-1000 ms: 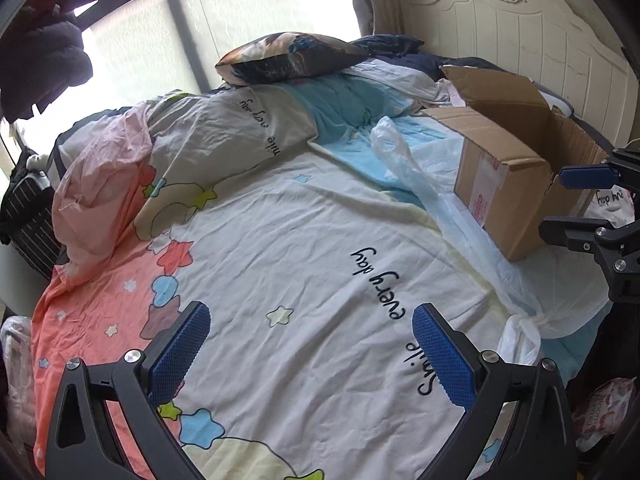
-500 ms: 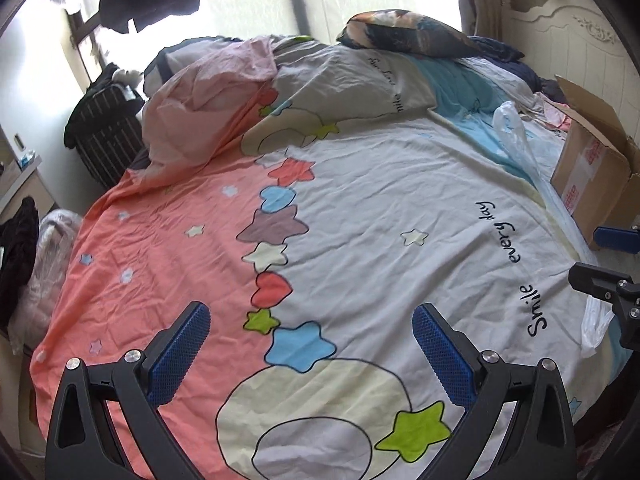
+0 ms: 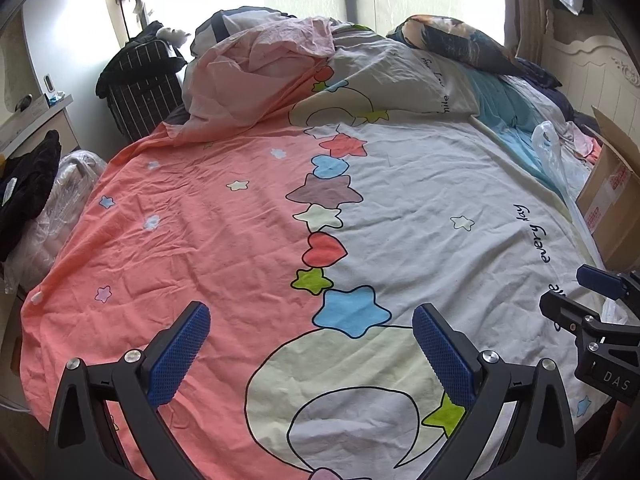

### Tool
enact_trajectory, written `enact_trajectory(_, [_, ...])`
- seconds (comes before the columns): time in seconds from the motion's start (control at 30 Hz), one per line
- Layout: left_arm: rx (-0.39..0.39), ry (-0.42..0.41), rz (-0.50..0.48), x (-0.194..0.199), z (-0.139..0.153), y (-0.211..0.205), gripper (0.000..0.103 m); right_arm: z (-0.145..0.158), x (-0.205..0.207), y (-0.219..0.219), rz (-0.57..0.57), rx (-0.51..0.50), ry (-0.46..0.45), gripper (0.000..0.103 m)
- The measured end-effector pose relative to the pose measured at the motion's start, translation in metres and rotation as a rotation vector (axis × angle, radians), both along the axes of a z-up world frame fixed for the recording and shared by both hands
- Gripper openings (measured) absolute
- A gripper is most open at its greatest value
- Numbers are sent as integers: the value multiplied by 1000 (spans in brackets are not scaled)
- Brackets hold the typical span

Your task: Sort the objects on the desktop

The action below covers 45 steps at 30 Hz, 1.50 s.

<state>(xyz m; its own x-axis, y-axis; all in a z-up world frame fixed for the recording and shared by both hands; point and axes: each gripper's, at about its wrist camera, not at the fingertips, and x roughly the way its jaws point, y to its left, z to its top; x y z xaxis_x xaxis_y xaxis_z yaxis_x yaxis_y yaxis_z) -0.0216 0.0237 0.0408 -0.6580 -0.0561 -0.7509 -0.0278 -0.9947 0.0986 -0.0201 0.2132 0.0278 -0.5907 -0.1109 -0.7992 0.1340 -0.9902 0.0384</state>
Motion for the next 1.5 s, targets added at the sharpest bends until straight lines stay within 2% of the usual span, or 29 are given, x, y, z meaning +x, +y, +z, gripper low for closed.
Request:
enact_trajectory(0.23, [26,-28,0,-2,-23,-4,103,-1,5,-29,16,30,31,64])
enact_trajectory(0.53, [58,-52,19,-10,-46,-10,103,-13,-1,-46,-5,16,52,64])
enact_trajectory(0.7, [49,-46,32,-13,-50,-10,103,-25,-3,-49,-15,6,40,64])
enact_trajectory(0.9, [80,-57,34,-17,-53,-14,103,-41,-2,-45,-37,-20,19,64])
enact_trajectory(1.03, [63,-56,37,-18,-54,-12,103,-50,-3,-43,-40,-36,-5,64])
enact_trajectory(1.5, [30,-62,25,-16,-61,-7,103,-56,-5,-40,-63,-12,-18,64])
